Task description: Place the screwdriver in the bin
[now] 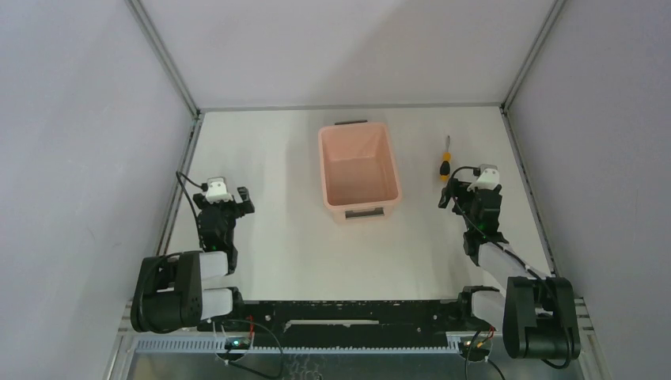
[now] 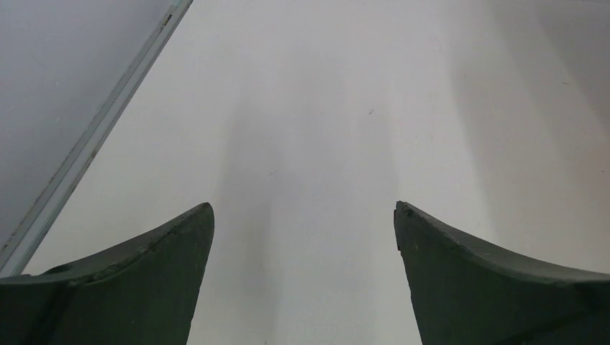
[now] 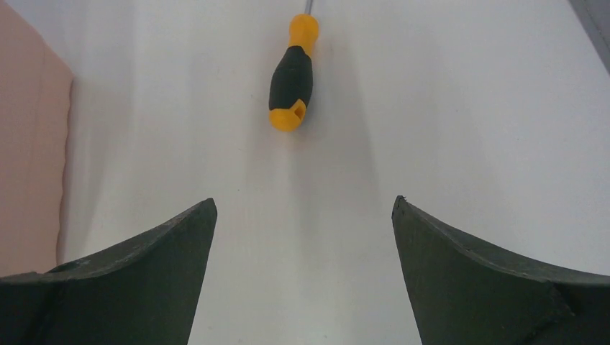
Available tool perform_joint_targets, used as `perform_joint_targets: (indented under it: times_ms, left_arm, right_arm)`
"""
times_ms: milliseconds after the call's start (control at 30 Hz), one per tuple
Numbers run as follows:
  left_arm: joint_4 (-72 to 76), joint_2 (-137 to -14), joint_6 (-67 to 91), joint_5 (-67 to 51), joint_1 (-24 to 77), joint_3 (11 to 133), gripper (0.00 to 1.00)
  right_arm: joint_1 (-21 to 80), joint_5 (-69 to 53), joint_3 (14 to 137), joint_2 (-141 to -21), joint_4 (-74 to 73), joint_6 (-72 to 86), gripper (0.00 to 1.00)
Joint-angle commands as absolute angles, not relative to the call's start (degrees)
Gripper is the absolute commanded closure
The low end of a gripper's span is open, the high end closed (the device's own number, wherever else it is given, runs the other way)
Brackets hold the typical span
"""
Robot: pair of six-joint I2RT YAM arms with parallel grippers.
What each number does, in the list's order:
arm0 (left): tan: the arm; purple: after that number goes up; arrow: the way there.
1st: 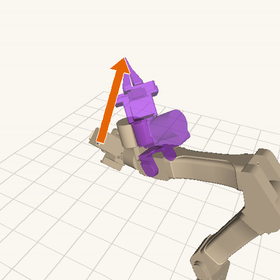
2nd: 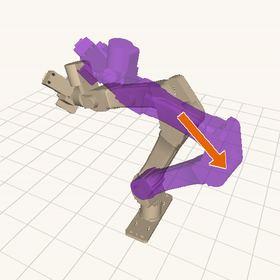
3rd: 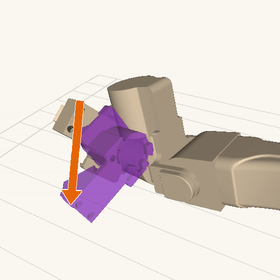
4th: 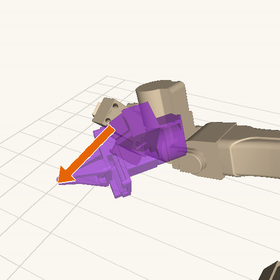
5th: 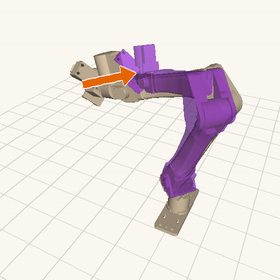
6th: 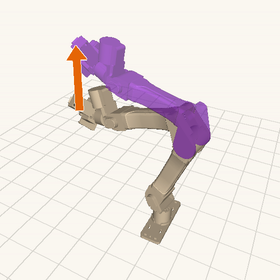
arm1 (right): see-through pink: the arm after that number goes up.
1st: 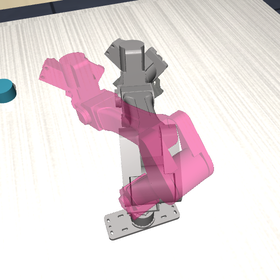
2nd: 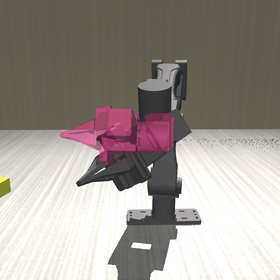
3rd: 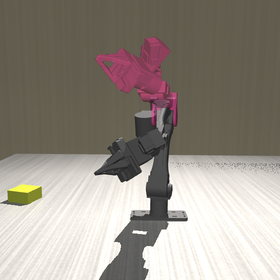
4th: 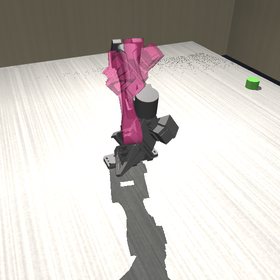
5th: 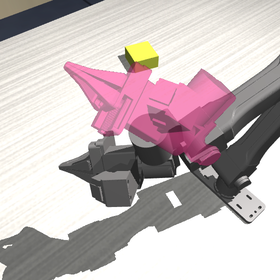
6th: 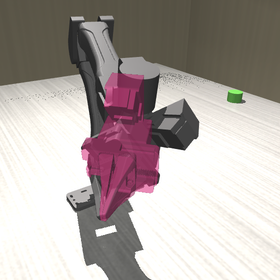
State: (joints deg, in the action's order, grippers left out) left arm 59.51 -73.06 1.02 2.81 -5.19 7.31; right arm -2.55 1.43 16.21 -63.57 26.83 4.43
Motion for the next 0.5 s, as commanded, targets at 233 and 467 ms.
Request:
perform_joint_targets:
  times_ms: [233, 467]
  left_arm:
    - [62.14, -71.91, 0.53, 3.08, -4.97, 10.11, 0.0]
    - [62.14, -71.9, 0.53, 3.07, -4.97, 10.16, 0.0]
  right_arm:
    - [-2.9, 2.44, 20.58, -62.97, 25.9, 7.57, 0.01]
    - [-1.11, 1.22, 41.05, -64.12, 7.12, 12.05, 0.0]
